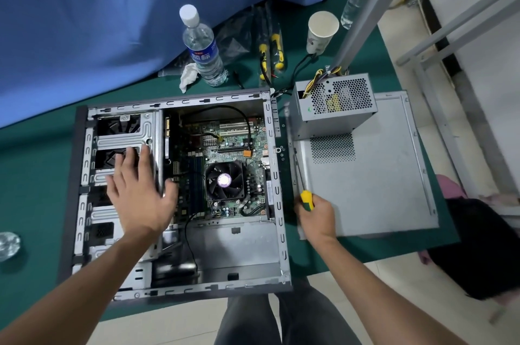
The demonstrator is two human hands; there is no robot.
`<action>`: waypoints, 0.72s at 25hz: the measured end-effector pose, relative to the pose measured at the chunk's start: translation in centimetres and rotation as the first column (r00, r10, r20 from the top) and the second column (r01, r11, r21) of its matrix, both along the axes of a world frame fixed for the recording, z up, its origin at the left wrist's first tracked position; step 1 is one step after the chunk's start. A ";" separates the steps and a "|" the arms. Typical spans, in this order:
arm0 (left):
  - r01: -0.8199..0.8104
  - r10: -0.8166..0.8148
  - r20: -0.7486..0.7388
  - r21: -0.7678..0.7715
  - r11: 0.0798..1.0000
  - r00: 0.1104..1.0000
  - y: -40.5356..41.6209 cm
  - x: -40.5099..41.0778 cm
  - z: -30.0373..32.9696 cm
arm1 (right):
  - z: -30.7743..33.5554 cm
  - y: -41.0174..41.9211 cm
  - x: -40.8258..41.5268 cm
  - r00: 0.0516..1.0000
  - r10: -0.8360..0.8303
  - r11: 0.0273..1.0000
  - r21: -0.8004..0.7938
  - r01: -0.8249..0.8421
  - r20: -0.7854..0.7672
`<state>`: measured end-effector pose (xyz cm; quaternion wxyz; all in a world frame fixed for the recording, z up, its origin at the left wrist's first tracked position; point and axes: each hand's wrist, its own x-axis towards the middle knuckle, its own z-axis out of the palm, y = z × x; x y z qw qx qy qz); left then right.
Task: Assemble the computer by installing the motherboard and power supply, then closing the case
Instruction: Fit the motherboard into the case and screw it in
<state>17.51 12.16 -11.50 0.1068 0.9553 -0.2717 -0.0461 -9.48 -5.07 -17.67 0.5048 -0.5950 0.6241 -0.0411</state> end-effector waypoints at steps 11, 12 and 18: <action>0.012 -0.010 -0.046 0.039 0.999 0.999 -0.1 -0.2 0.6 | 6.8 -1.2 1.6 0.977 -0.103 0.994 -0.016 0.107 0.188; 0.012 -0.010 -0.055 0.036 0.999 0.998 -0.2 -0.2 0.7 | 7.7 -1.5 2.0 0.971 -0.134 0.990 -0.022 0.140 0.196; 0.064 -0.074 -0.139 -0.075 0.995 0.988 -0.1 -0.5 1.9 | 13.5 -1.4 5.8 0.976 -0.026 0.988 -0.141 0.058 0.218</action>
